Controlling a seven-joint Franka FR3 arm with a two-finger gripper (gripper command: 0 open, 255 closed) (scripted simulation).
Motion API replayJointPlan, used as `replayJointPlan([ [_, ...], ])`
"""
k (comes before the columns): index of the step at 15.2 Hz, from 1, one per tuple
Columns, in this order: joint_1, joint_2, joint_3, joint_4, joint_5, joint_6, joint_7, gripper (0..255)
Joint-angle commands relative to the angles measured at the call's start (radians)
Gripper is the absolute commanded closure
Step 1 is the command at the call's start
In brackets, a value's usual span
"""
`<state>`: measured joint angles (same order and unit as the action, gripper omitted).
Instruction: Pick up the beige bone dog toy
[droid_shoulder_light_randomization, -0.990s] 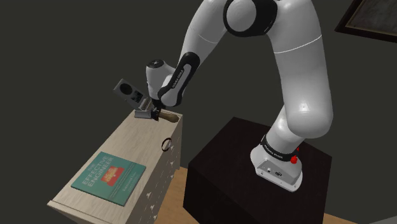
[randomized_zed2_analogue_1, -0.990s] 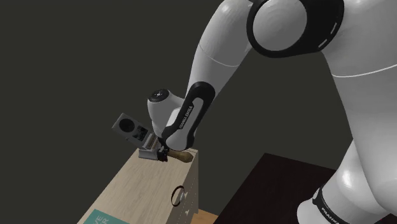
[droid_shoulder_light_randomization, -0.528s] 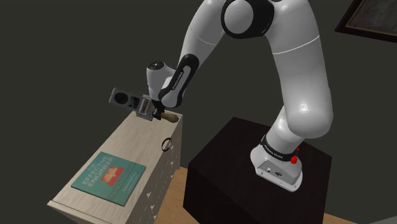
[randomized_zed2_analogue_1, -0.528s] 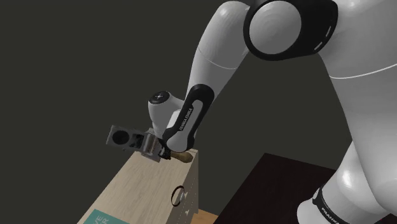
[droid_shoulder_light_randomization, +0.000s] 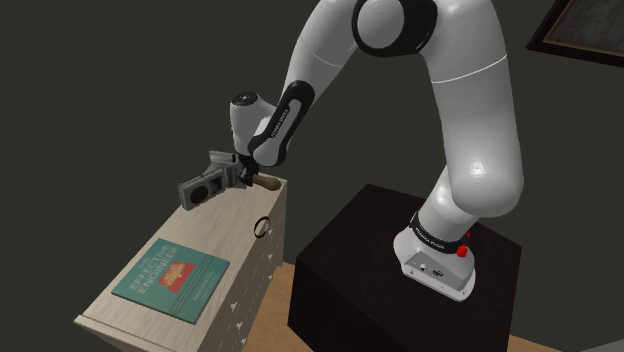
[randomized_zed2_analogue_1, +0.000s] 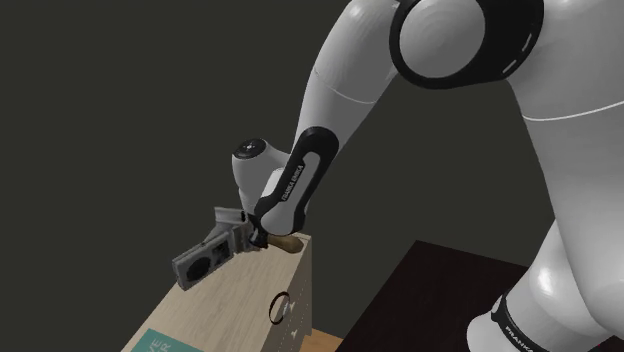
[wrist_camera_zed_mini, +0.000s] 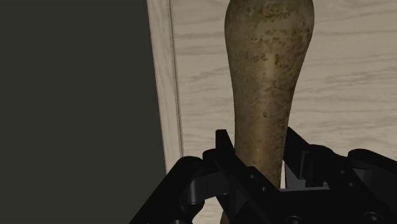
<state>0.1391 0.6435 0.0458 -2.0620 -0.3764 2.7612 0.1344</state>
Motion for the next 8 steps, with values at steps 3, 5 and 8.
replayJointPlan([
  [3,-0.011,-0.050,0.015,-0.018,0.012,-0.032,-0.014,255],
  [5,-0.017,-0.075,0.022,-0.026,0.019,-0.049,-0.021,255],
  [8,-0.025,-0.112,0.034,-0.036,0.030,-0.076,-0.033,255],
])
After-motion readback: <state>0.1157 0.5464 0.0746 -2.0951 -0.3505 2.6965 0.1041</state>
